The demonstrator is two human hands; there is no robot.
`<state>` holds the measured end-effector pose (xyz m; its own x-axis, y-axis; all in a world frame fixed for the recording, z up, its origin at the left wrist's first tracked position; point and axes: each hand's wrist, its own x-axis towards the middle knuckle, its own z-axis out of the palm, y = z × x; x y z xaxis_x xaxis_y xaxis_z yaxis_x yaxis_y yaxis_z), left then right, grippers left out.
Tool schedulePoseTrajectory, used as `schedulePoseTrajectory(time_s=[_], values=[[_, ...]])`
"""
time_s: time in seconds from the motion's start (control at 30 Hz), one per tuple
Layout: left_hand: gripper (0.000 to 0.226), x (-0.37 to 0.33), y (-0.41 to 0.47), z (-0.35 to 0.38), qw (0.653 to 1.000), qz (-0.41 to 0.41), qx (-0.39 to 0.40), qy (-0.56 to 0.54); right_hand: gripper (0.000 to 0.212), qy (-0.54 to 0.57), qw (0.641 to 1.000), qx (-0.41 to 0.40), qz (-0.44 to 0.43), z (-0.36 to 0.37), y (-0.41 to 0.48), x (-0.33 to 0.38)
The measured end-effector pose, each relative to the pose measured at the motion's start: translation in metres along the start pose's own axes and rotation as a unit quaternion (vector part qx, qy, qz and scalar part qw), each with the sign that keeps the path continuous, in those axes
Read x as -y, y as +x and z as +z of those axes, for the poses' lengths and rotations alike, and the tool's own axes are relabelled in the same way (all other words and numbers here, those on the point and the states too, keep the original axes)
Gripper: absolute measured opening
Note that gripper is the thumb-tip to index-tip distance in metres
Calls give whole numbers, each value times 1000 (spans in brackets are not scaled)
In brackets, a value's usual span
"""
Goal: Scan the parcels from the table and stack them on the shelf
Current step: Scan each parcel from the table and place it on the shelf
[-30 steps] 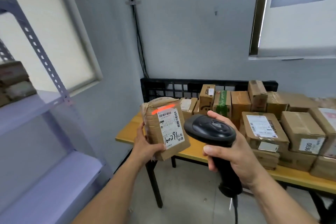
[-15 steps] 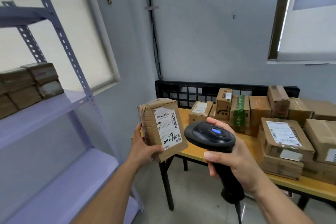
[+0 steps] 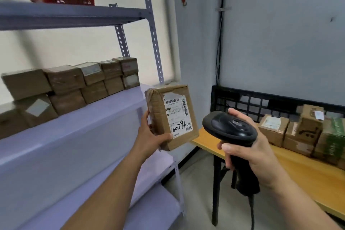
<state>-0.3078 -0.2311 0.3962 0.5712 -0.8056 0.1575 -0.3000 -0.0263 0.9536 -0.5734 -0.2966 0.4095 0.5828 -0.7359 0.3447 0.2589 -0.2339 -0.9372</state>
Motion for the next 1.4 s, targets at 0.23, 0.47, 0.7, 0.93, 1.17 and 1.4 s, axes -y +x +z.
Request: schedulePoseTrajectory(time_s=[0.23, 0.47, 0.7, 0.93, 1.17, 1.4], values=[[92, -3, -16, -111, 996, 39, -83, 16, 85, 51, 997, 58, -17, 96, 46, -8], [99, 1, -31, -236, 976, 52, -207, 50, 83, 72, 989, 129, -10, 198, 80, -14], [80, -7, -44, -344, 941, 41, -332, 60, 84, 69, 979, 193, -8, 291, 107, -17], [68, -11, -29, -432, 925, 6, -377, 47, 85, 67, 976, 206, -9, 345, 126, -27], [72, -8, 21, -483, 929, -44, -361, 68, 78, 76, 978, 192, -9, 375, 143, -39], [74, 13, 48, -496, 923, -51, -347, 160, 83, 61, 983, 173, 2, 377, 157, -45]])
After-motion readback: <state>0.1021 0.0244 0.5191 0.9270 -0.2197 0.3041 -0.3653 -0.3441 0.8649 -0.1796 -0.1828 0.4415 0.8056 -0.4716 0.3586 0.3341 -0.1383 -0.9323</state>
